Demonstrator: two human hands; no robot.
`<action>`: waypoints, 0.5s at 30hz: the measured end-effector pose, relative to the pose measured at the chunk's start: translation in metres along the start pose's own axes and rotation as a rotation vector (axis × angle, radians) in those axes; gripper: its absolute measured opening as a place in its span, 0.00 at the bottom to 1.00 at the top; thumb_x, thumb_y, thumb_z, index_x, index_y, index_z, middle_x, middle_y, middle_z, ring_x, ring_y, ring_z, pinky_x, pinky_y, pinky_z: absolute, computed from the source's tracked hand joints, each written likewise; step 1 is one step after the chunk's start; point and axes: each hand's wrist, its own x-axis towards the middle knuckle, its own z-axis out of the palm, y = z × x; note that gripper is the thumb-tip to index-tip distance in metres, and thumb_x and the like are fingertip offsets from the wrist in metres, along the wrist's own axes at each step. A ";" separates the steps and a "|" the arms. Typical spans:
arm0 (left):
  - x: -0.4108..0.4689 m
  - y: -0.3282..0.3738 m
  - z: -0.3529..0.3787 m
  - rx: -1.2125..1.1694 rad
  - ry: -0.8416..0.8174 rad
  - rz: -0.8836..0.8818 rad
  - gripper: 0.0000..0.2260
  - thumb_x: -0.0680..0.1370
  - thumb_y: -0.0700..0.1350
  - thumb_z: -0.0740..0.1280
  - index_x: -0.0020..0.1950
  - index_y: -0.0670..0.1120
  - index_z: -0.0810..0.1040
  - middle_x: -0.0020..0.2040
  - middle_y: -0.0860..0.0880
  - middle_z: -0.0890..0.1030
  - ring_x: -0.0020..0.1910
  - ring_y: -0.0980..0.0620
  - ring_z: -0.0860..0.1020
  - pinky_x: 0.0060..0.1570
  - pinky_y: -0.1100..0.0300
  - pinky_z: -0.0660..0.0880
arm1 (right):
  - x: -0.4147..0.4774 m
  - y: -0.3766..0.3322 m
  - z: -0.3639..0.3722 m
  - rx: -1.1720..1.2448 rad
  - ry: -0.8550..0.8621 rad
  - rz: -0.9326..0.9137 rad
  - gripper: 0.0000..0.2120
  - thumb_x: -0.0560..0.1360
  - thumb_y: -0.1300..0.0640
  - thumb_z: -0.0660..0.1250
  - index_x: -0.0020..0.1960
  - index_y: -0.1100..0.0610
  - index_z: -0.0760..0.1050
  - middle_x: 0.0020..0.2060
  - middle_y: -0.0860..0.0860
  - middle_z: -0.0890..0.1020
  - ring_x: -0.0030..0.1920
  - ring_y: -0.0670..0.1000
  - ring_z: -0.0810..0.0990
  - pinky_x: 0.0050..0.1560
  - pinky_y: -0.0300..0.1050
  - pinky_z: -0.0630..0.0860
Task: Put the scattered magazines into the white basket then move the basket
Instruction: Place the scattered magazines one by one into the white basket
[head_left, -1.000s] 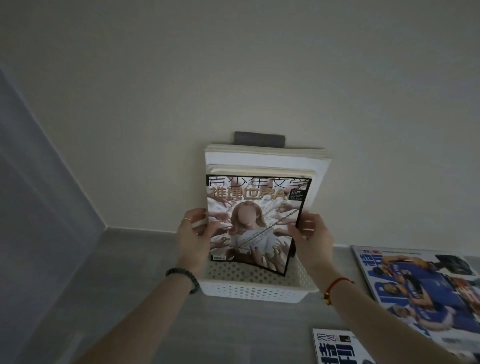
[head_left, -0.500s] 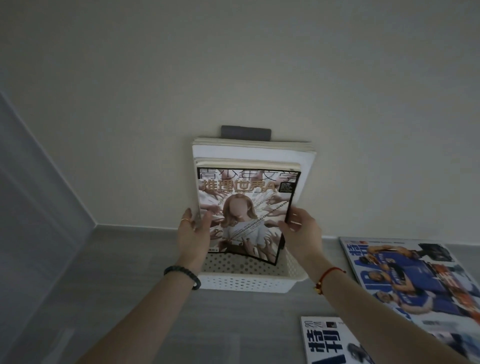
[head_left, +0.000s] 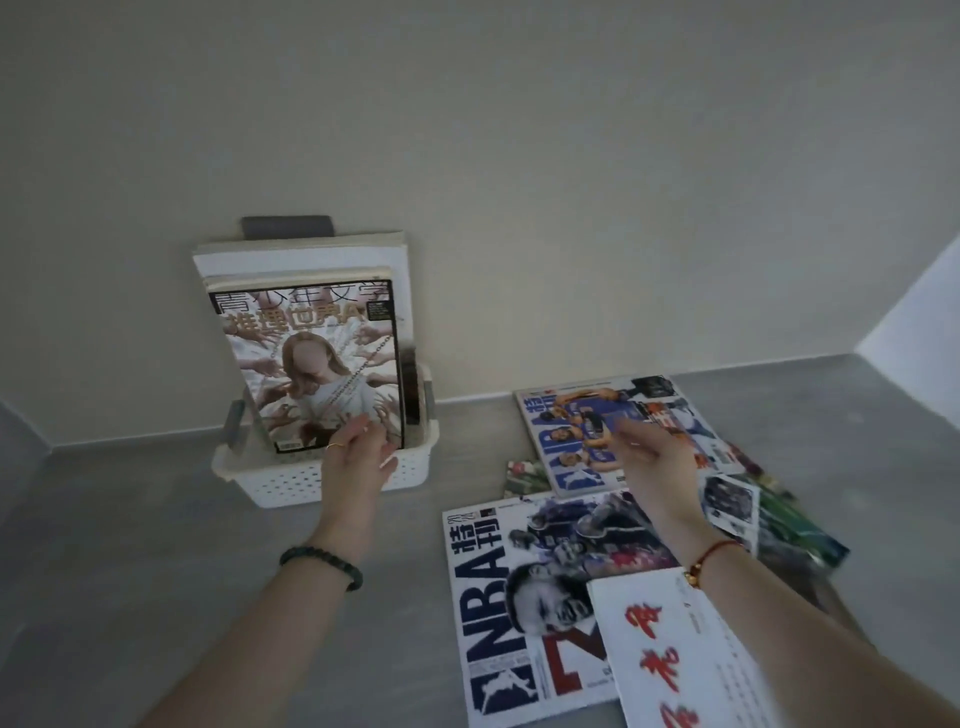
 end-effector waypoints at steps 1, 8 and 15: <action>-0.010 -0.007 0.011 0.001 -0.013 -0.047 0.07 0.77 0.40 0.61 0.55 0.45 0.71 0.44 0.49 0.76 0.47 0.51 0.76 0.47 0.60 0.72 | -0.001 0.008 -0.015 -0.009 0.007 0.001 0.10 0.73 0.62 0.67 0.54 0.60 0.78 0.43 0.52 0.81 0.40 0.43 0.79 0.40 0.31 0.73; -0.080 -0.069 0.078 0.147 -0.139 -0.285 0.12 0.77 0.40 0.61 0.61 0.44 0.69 0.54 0.44 0.74 0.51 0.47 0.74 0.52 0.55 0.71 | -0.015 0.066 -0.108 -0.126 -0.057 0.097 0.13 0.69 0.64 0.69 0.54 0.62 0.78 0.47 0.56 0.82 0.44 0.49 0.79 0.49 0.37 0.73; -0.130 -0.137 0.119 0.303 -0.112 -0.359 0.13 0.76 0.42 0.63 0.61 0.46 0.72 0.52 0.47 0.75 0.54 0.48 0.72 0.59 0.52 0.68 | -0.034 0.128 -0.167 -0.504 -0.442 0.005 0.24 0.69 0.55 0.71 0.63 0.52 0.70 0.62 0.49 0.75 0.61 0.49 0.73 0.63 0.42 0.64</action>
